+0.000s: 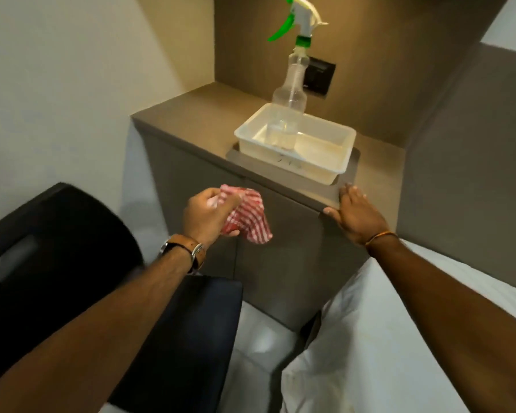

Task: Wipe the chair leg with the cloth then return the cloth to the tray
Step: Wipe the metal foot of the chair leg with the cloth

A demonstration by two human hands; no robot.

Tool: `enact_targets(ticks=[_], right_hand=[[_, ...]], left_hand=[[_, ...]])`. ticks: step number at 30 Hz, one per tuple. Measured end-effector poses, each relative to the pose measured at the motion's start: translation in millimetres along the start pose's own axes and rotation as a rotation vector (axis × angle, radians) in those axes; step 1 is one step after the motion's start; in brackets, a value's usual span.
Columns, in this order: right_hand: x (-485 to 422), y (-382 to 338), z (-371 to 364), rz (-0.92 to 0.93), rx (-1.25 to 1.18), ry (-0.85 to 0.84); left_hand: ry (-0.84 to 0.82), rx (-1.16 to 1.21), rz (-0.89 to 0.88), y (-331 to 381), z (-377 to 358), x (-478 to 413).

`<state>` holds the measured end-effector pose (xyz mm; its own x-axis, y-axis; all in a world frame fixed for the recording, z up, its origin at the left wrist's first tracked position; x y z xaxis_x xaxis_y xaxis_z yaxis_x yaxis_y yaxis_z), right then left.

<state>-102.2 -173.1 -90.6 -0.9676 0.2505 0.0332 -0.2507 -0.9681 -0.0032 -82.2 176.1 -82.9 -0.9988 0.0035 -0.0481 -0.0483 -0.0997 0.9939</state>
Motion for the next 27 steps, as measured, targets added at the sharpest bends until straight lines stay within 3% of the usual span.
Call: enact_targets(ticks=[4, 9, 15, 17, 21, 23, 26, 27], right_hand=[[61, -53, -32, 0.162, -0.106, 0.131], [133, -151, -127, 0.531, -0.066, -0.156], [199, -267, -239, 0.831, -0.059, -0.349], [214, -293, -270, 0.878, -0.042, -0.409], [230, -325, -321, 0.998, -0.003, -0.488], [236, -335, -349, 1.084, 0.036, -0.509], [251, -345, -390, 1.238, 0.098, -0.54], [256, -346, -403, 1.269, 0.097, -0.54]], left_hand=[[0.062, -0.191, 0.041, -86, 71, 64], [0.056, -0.386, -0.024, -191, 133, 164], [0.078, -0.381, 0.014, -298, 163, 266], [0.144, -0.308, 0.024, -320, 168, 298], [0.405, -0.141, 0.257, -391, 175, 374], [0.506, 0.118, 0.429, -441, 170, 404], [0.446, 0.255, 0.483, -485, 135, 414], [0.447, 0.172, 0.49, -492, 124, 417]])
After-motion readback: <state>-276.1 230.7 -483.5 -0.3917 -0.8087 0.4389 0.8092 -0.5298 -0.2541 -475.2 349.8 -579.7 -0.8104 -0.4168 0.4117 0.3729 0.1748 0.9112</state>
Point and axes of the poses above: each hand's wrist, its own x-axis away from the middle knuckle, its own z-axis out of the back of the hand, y = z × x, the point moved 4 cm from there along -x, towards the middle knuckle, and after that the axes turned 6 degrees about -z, right-handed, at the moved point
